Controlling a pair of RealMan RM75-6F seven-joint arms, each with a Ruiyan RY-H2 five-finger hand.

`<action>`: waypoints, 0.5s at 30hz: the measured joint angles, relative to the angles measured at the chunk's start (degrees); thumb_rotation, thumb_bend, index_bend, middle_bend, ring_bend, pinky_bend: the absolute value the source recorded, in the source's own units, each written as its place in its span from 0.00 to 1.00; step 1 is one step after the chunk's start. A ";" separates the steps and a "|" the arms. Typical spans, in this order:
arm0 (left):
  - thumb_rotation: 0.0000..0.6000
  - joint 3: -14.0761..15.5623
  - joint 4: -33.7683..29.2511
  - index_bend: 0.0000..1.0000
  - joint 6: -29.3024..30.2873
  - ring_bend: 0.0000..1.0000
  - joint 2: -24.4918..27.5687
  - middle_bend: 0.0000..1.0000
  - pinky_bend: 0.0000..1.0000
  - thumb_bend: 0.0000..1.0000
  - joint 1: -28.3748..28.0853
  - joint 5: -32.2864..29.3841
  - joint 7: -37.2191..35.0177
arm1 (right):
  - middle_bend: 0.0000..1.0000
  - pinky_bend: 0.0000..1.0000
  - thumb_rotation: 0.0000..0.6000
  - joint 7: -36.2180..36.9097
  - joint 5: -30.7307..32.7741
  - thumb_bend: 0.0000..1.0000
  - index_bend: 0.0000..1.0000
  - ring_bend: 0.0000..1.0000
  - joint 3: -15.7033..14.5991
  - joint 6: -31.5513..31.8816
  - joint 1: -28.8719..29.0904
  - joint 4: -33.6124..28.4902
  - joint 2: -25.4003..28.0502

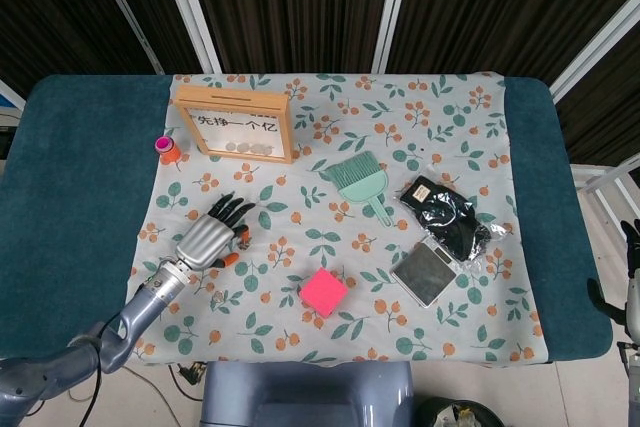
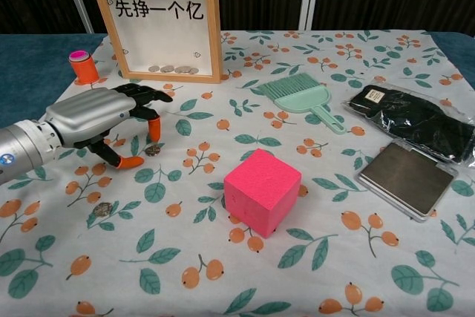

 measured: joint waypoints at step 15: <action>1.00 -0.87 -0.46 0.44 -1.70 0.00 0.00 0.06 0.00 0.31 -0.08 1.03 0.71 | 0.05 0.00 1.00 -0.07 0.32 0.39 0.08 0.00 0.13 0.02 -0.06 0.02 0.03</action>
